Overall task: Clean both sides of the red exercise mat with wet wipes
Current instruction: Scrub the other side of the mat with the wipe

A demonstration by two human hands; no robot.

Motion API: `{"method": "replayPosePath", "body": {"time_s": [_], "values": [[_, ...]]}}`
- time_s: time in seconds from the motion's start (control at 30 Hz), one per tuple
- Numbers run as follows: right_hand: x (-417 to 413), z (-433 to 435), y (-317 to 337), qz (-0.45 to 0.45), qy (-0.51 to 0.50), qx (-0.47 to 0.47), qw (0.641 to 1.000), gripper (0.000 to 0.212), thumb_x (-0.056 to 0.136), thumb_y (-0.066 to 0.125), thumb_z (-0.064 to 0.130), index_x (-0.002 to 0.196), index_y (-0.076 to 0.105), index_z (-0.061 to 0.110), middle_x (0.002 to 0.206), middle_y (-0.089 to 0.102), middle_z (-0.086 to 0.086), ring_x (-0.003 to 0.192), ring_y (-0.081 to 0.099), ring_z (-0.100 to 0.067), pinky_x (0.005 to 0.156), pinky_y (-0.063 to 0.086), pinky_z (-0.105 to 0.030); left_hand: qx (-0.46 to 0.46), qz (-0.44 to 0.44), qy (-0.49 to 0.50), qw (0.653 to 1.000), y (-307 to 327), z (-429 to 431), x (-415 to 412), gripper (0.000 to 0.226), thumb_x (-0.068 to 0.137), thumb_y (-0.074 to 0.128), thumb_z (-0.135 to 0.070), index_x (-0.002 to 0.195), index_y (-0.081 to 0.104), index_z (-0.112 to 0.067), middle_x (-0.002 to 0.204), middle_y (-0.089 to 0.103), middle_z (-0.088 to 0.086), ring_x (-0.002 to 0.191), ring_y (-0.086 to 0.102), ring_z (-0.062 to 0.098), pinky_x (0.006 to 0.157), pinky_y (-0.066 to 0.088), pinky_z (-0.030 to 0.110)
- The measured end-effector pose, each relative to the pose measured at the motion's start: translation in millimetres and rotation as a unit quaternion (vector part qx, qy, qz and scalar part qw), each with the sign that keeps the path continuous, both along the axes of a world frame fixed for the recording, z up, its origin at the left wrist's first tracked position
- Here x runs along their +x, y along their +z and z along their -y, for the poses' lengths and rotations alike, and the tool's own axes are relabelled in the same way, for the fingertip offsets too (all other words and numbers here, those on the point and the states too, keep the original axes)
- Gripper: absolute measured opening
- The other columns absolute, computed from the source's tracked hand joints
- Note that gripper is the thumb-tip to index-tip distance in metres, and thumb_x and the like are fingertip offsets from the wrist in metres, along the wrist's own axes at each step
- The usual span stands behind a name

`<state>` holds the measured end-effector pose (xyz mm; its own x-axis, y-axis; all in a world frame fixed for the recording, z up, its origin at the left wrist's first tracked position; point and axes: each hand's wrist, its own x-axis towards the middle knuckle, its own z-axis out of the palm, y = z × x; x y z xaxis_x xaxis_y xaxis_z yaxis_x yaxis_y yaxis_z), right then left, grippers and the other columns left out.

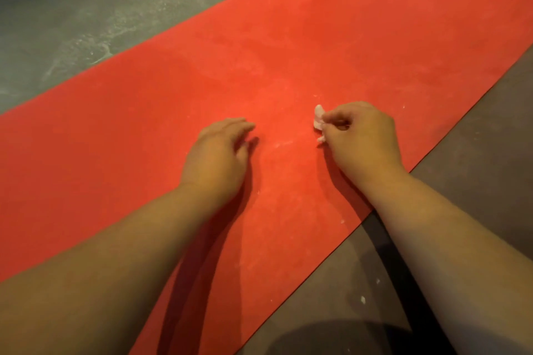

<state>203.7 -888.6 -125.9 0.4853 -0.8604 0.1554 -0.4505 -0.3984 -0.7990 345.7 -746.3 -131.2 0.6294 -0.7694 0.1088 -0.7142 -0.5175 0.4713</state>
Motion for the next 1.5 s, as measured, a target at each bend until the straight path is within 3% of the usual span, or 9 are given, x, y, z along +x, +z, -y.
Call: {"method": "replayPosePath", "body": {"time_s": [0.1,0.27,0.43,0.7,0.87,1.1,1.27,1.37,1.5], "values": [[12,2,-9,-0.102,0.092,-0.068,0.988,0.025,0.083,0.057,0.004,0.098,0.075,0.013,0.110,0.068,-0.002,0.102,0.063,-0.020,0.092,0.046,-0.027,0.072,0.052,-0.001,0.996,-20,-18,16,0.045,0.096,0.038,-0.028,0.137,0.052,-0.020,0.148,0.043,0.002,0.140,0.034,0.023,0.116,0.021,0.033],[18,-9,-10,-0.144,0.197,-0.133,0.961,0.016,0.084,0.061,0.014,0.096,0.071,0.015,0.105,0.066,-0.005,0.099,0.060,-0.024,0.085,0.044,-0.032,0.059,0.078,0.002,0.995,-26,-17,16,0.052,0.088,0.034,-0.028,0.135,0.054,-0.019,0.146,0.046,0.002,0.138,0.038,0.023,0.116,0.024,0.037],[37,33,-8,-0.175,0.094,-0.118,0.973,0.019,0.090,0.061,0.027,0.096,0.074,0.015,0.102,0.066,-0.012,0.093,0.060,-0.029,0.075,0.041,-0.031,0.061,0.081,0.003,0.995,-28,-18,17,0.053,0.088,0.032,-0.028,0.136,0.053,-0.019,0.147,0.045,0.001,0.139,0.036,0.023,0.117,0.023,0.036],[26,-24,-14,-0.141,0.247,-0.161,0.945,0.017,0.089,0.061,0.024,0.091,0.075,0.015,0.092,0.061,-0.008,0.088,0.060,-0.030,0.077,0.046,-0.036,0.058,0.081,0.005,0.995,-26,-19,16,0.053,0.087,0.033,-0.027,0.134,0.054,-0.018,0.146,0.046,0.002,0.137,0.038,0.024,0.116,0.026,0.042],[50,39,-16,-0.189,0.080,-0.150,0.967,0.020,0.090,0.060,0.024,0.095,0.075,0.012,0.101,0.065,-0.015,0.095,0.060,-0.033,0.078,0.043,-0.033,0.047,0.086,0.003,0.995,-30,-18,19,0.051,0.087,0.034,-0.025,0.132,0.057,-0.016,0.144,0.049,0.004,0.135,0.041,0.026,0.115,0.028,0.042],[30,-55,-17,-0.086,0.231,-0.167,0.955,0.020,0.091,0.060,0.024,0.085,0.075,0.013,0.080,0.058,-0.006,0.080,0.058,-0.029,0.073,0.047,-0.037,0.027,0.102,-0.001,0.994,-31,-19,19,0.059,0.085,0.024,-0.033,0.128,0.060,-0.015,0.139,0.053,0.007,0.131,0.047,0.029,0.112,0.033,0.044],[64,14,-14,-0.174,0.124,-0.145,0.966,0.018,0.089,0.062,0.022,0.100,0.074,0.014,0.103,0.064,-0.014,0.098,0.058,-0.031,0.079,0.040,-0.033,0.042,0.083,0.001,0.996,-30,-18,18,0.052,0.086,0.031,-0.026,0.131,0.057,-0.017,0.143,0.049,0.004,0.135,0.041,0.026,0.115,0.028,0.041],[66,0,-17,-0.166,0.082,-0.137,0.973,0.019,0.089,0.057,0.014,0.095,0.075,0.010,0.099,0.062,-0.015,0.094,0.057,-0.033,0.077,0.039,-0.034,0.032,0.081,0.005,0.996,-30,-18,18,0.052,0.087,0.031,-0.026,0.131,0.058,-0.017,0.143,0.049,0.004,0.135,0.042,0.026,0.114,0.028,0.042],[31,-74,-16,-0.084,0.228,-0.147,0.959,0.016,0.089,0.061,0.019,0.086,0.076,0.015,0.078,0.055,-0.004,0.079,0.055,-0.025,0.073,0.044,-0.035,0.023,0.078,-0.006,0.997,-31,-17,21,0.059,0.087,0.022,-0.031,0.130,0.059,-0.017,0.142,0.051,0.004,0.134,0.043,0.027,0.113,0.030,0.045]]}}
